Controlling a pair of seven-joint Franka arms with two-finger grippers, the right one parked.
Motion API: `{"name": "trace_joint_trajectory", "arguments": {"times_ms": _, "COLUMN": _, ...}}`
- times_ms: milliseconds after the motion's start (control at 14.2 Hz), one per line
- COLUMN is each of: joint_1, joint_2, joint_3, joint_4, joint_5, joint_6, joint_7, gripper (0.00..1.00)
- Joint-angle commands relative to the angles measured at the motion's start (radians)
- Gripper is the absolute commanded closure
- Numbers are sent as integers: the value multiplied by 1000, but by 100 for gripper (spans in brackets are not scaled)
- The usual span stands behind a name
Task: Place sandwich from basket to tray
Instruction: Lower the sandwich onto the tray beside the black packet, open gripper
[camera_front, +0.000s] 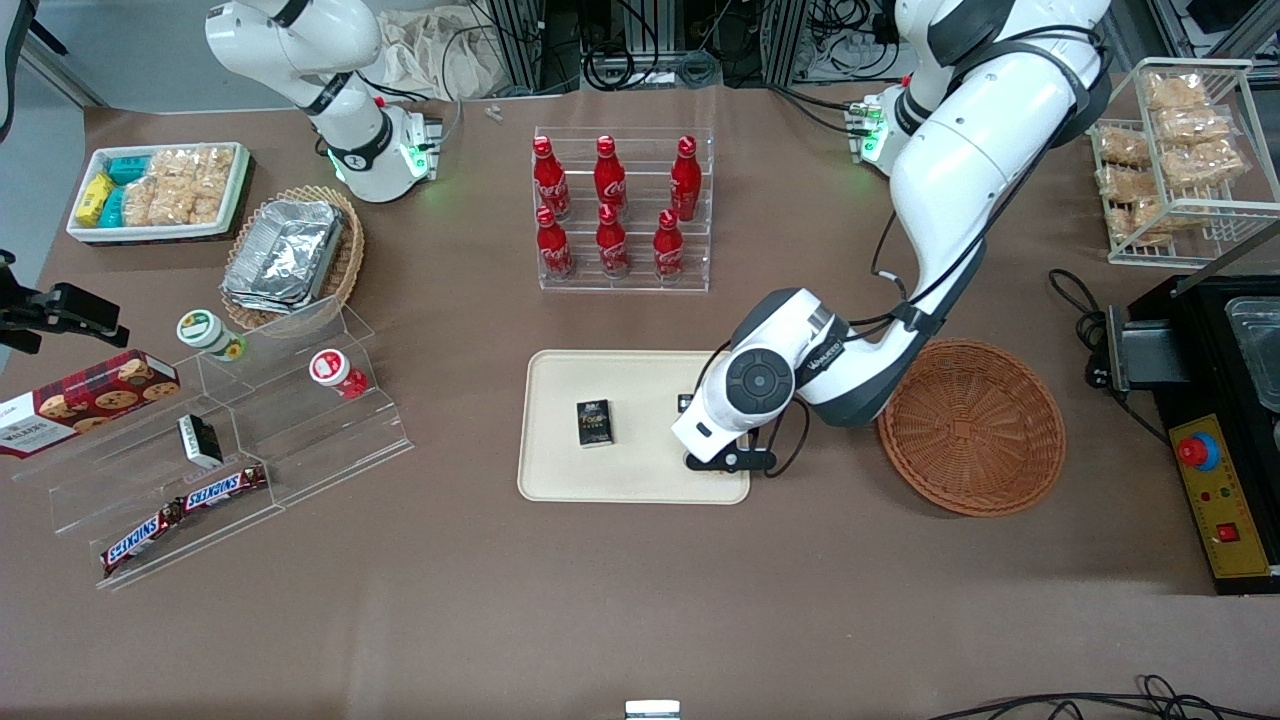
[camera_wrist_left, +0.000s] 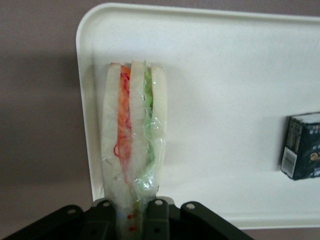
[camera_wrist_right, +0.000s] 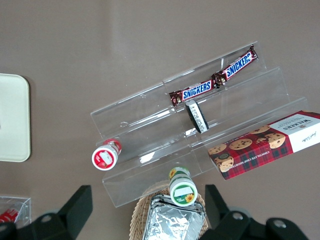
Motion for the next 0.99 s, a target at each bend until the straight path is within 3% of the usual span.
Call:
{"name": "trace_joint_trajectory", "arguments": {"times_ms": 0, "joint_1": -11, "joint_2": 24, "joint_3": 1, "joint_4": 37, "joint_5": 39, "joint_6": 4, "joint_7": -45, "gripper": 1}}
{"name": "trace_joint_trajectory", "arguments": {"times_ms": 424, "joint_1": 3, "joint_2": -32, "joint_3": 1, "joint_4": 37, "joint_5": 53, "joint_6": -42, "joint_7": -48, "gripper": 0}}
{"name": "trace_joint_trajectory", "arguments": {"times_ms": 565, "joint_1": 19, "joint_2": -107, "joint_3": 1, "joint_4": 26, "joint_5": 53, "joint_6": -193, "joint_7": -49, "gripper": 0}}
{"name": "trace_joint_trajectory", "arguments": {"times_ms": 706, "joint_1": 38, "joint_2": -207, "joint_3": 33, "joint_4": -4, "joint_5": 27, "joint_6": -243, "joint_7": -52, "gripper": 6}}
{"name": "trace_joint_trajectory", "arguments": {"times_ms": 918, "joint_1": 29, "joint_2": -478, "joint_3": 188, "joint_4": -254, "joint_5": -91, "joint_6": -142, "joint_7": -2, "gripper": 9}}
